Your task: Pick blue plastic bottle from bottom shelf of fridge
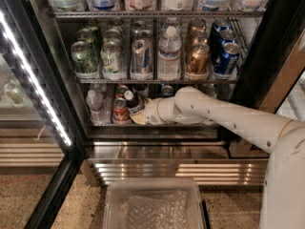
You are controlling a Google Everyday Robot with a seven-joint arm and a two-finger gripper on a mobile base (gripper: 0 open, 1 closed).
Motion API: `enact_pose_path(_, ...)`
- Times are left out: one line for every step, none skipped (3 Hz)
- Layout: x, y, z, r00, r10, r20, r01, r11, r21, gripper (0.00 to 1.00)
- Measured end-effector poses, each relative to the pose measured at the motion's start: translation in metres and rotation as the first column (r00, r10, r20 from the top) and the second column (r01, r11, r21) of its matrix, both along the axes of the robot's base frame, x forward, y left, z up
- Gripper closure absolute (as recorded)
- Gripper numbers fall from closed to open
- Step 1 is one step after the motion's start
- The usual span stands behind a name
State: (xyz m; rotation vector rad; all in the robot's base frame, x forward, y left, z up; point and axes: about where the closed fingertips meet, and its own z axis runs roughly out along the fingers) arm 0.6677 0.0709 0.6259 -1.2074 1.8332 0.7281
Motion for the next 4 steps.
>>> enact_pose_path(-0.0012,-0.0022,0.0029,0.9998,-0.007,0.016,0.007,1.0,0.003,1.0)
enact_pose_path(-0.0071,-0.0084,0.0082,0.9983,-0.033,0.049,0.033,0.999,0.007,1.0)
enact_pose_path(-0.0072,-0.0083,0.0082,0.9983,-0.033,0.049,0.033,0.999,0.007,1.0)
enact_pose_path(-0.0095,-0.008,0.0092,0.9968,-0.034,0.073,0.034,0.999,0.009,1.0)
